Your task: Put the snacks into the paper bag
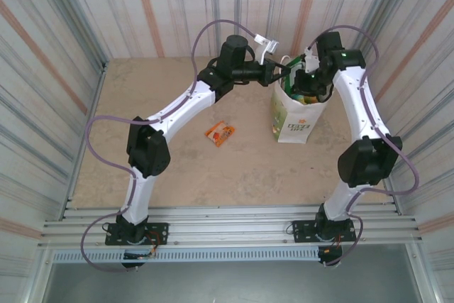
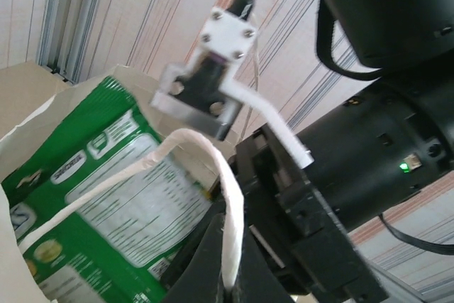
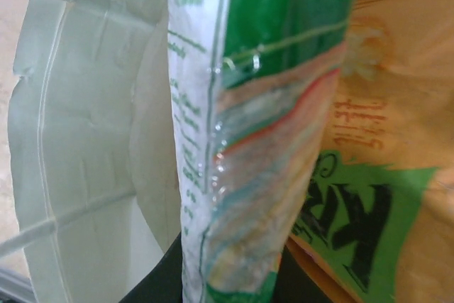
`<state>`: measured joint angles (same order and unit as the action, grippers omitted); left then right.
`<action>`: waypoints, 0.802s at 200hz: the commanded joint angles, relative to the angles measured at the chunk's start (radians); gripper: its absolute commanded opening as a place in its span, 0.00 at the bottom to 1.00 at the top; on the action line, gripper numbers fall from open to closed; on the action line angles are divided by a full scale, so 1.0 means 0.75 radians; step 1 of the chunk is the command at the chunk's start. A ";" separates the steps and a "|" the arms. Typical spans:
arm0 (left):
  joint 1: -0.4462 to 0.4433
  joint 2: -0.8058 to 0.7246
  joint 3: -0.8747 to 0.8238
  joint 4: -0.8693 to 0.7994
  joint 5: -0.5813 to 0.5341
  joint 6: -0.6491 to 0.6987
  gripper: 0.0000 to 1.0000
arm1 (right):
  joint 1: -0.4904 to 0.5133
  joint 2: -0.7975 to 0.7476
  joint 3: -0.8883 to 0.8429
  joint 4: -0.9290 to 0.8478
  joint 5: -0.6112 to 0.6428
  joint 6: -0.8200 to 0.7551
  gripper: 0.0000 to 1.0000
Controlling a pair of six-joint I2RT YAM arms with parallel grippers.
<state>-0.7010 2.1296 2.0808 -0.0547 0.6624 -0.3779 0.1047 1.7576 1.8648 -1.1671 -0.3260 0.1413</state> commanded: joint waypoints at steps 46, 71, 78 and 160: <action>-0.008 -0.123 -0.007 0.048 0.032 0.041 0.00 | -0.027 0.150 0.095 -0.092 0.059 -0.033 0.20; -0.008 -0.129 -0.007 0.030 0.025 0.058 0.00 | -0.061 0.156 0.095 -0.101 0.232 -0.015 0.30; -0.008 -0.129 -0.007 0.025 0.023 0.063 0.00 | -0.072 0.152 0.095 -0.101 0.286 -0.012 0.36; -0.008 -0.157 -0.022 -0.036 -0.028 0.108 0.01 | -0.084 -0.092 0.087 -0.058 0.500 0.000 0.56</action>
<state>-0.7025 2.1014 2.0659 -0.0849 0.6529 -0.3321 0.0315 1.8030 1.9041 -1.2106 0.0113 0.1307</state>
